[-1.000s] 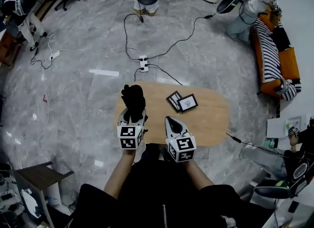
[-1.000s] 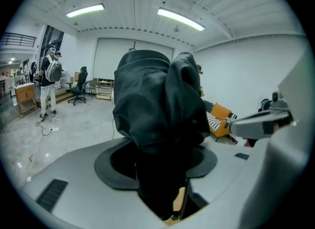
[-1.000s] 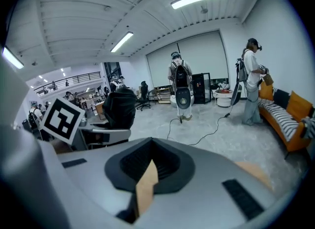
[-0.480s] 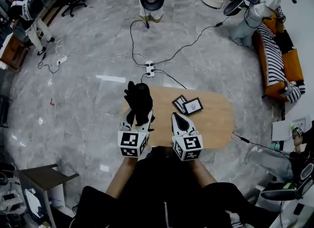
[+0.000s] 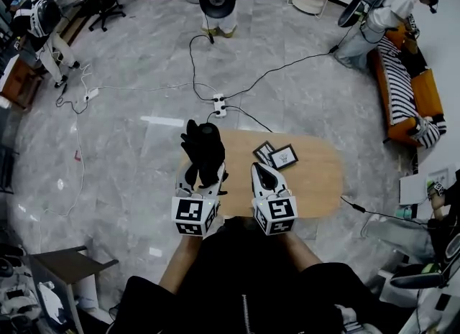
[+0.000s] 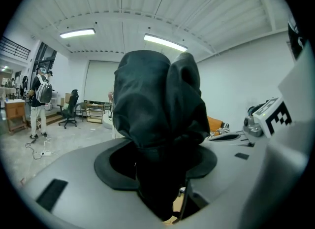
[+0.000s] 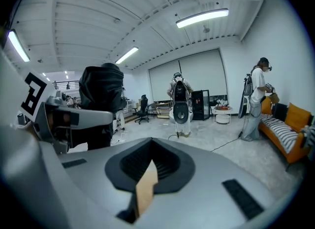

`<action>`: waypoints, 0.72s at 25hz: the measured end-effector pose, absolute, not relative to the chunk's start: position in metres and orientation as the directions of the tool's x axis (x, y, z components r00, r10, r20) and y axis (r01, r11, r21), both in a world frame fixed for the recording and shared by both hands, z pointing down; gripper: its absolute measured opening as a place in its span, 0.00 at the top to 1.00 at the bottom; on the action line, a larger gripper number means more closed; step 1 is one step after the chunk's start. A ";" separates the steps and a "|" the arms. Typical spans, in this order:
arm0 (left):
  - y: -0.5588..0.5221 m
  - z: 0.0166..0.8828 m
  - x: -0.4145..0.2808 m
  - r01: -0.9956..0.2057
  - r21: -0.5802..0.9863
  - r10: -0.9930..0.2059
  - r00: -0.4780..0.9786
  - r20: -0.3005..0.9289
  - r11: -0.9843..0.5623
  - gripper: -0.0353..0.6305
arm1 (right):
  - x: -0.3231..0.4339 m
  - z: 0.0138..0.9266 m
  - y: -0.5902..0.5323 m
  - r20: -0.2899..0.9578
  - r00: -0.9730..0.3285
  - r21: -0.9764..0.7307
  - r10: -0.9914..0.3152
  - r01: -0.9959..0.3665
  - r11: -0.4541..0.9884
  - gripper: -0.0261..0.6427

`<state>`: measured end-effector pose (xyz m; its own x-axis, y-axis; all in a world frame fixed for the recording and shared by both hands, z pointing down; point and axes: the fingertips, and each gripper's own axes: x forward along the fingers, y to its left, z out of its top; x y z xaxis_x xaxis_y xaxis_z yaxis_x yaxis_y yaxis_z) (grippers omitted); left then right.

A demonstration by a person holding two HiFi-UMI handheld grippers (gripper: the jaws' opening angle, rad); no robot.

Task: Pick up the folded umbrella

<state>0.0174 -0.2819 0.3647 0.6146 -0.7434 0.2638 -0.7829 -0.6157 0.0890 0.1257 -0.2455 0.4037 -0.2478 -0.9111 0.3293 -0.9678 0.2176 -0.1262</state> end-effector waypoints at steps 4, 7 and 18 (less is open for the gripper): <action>-0.278 0.364 0.015 -0.783 0.090 -0.743 0.615 0.265 -0.615 0.60 | 0.121 0.401 -0.242 0.327 -0.257 -0.122 -0.910 -0.966 0.229 0.95; -0.277 0.363 0.016 -0.780 0.092 -0.739 0.619 0.266 -0.620 0.60 | 0.118 0.400 -0.243 0.328 -0.265 -0.122 -0.907 -0.964 0.237 0.95; -0.278 0.365 0.022 -0.756 0.104 -0.712 0.646 0.274 -0.646 0.60 | 0.119 0.402 -0.245 0.335 -0.259 -0.130 -0.906 -0.965 0.228 0.95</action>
